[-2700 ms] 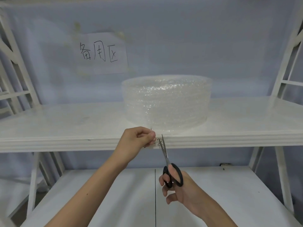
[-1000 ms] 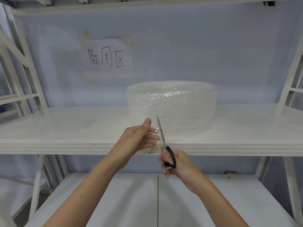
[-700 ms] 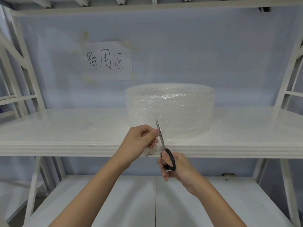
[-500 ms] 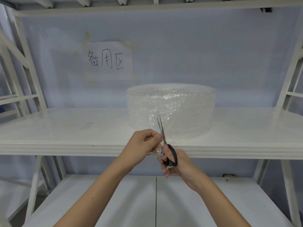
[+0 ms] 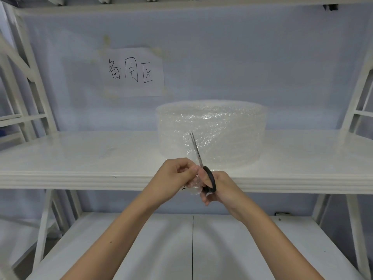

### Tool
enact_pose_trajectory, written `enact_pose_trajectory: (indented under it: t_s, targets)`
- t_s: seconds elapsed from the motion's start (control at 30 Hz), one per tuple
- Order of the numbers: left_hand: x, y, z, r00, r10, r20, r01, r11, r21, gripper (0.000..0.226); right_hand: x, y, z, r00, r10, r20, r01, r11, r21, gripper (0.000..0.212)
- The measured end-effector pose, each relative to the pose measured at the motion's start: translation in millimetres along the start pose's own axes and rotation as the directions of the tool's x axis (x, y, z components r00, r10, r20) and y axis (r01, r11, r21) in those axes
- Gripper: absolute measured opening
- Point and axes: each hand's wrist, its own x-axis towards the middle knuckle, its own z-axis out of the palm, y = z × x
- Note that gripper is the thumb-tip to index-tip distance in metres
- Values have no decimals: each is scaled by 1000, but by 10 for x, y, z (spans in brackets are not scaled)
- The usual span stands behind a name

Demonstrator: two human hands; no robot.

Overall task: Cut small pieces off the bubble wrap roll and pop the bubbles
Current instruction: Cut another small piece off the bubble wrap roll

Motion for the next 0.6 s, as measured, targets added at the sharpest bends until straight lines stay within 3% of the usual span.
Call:
enact_pose_trajectory:
  t_s: [0.6]
  targets:
    - [-61, -43, -65, 998, -41, 46, 41, 999, 6, 19, 110, -245, -33, 999, 14, -34, -17, 996, -87, 51]
